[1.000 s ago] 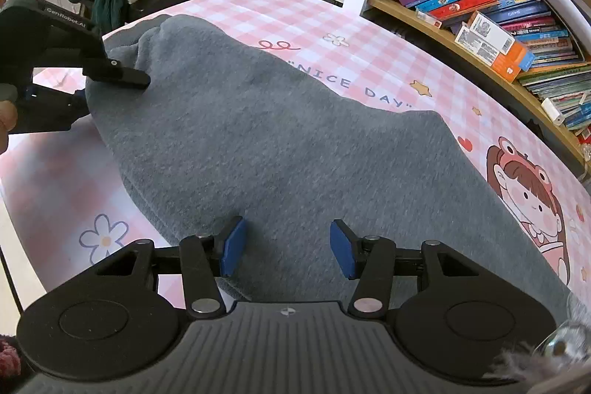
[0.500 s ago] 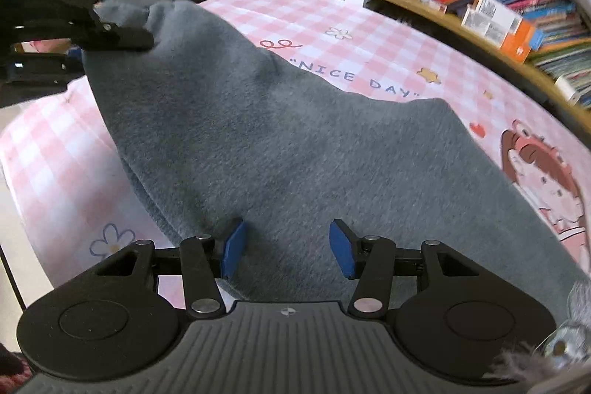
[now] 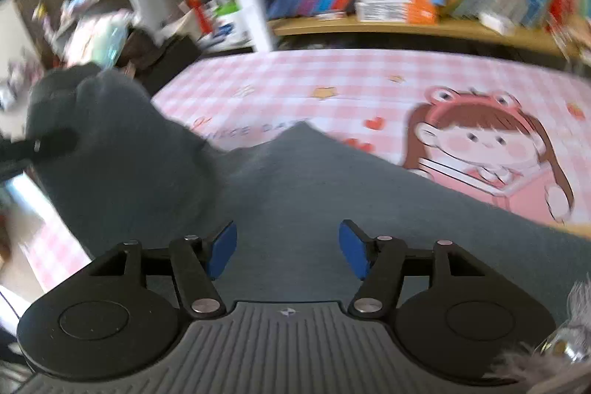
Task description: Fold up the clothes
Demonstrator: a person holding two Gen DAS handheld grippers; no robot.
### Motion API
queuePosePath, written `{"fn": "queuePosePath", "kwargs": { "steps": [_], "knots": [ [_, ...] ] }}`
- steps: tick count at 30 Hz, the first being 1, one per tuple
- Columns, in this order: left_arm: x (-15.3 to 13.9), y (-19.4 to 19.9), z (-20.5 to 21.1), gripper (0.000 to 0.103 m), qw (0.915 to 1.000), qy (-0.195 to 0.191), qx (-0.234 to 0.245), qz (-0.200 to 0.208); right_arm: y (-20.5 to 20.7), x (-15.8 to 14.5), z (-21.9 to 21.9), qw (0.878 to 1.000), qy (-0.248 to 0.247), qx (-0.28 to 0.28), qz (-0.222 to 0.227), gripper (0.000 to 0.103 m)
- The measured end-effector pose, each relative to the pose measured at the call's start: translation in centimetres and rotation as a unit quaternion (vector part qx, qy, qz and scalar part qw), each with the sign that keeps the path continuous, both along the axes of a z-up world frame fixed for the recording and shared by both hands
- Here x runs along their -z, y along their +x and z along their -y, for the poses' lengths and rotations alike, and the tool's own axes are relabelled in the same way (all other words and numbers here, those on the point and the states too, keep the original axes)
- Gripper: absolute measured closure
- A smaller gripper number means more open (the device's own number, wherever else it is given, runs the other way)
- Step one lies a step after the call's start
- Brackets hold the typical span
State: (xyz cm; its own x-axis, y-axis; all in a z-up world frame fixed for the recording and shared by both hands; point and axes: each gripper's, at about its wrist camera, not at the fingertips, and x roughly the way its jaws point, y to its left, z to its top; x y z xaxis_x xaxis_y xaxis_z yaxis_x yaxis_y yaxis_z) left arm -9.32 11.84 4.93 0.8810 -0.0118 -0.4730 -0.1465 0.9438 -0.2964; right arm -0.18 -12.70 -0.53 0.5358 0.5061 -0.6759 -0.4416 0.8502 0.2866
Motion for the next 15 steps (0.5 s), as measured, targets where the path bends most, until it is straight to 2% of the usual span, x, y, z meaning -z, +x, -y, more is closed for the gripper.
{"fn": "queuePosePath", "kwargs": {
  "steps": [5,10,12,13,15],
  "knots": [
    [-0.8,1.2,3.8,0.092,0.9989,0.038,0.025,-0.01,1.0,0.0,4.8,0.998,0.053,0.035,-0.028,0.041],
    [-0.4,2.3,7.8,0.091,0.9951,0.07,0.06,-0.034,1.7,0.2,8.1,0.995,0.083,0.049,-0.039,0.041],
    [0.3,2.7,9.8,0.086,0.9922,0.078,0.08,-0.055,2.1,0.5,9.1,0.993,0.095,0.055,-0.049,0.04],
    [0.6,2.9,10.8,0.078,0.9902,0.081,0.093,-0.066,2.3,0.8,9.6,0.992,0.101,0.06,-0.056,0.04],
    [1.5,3.4,12.6,0.072,0.9835,0.074,0.135,-0.096,2.7,1.3,10.5,0.989,0.114,0.07,-0.071,0.04]
  ]
}}
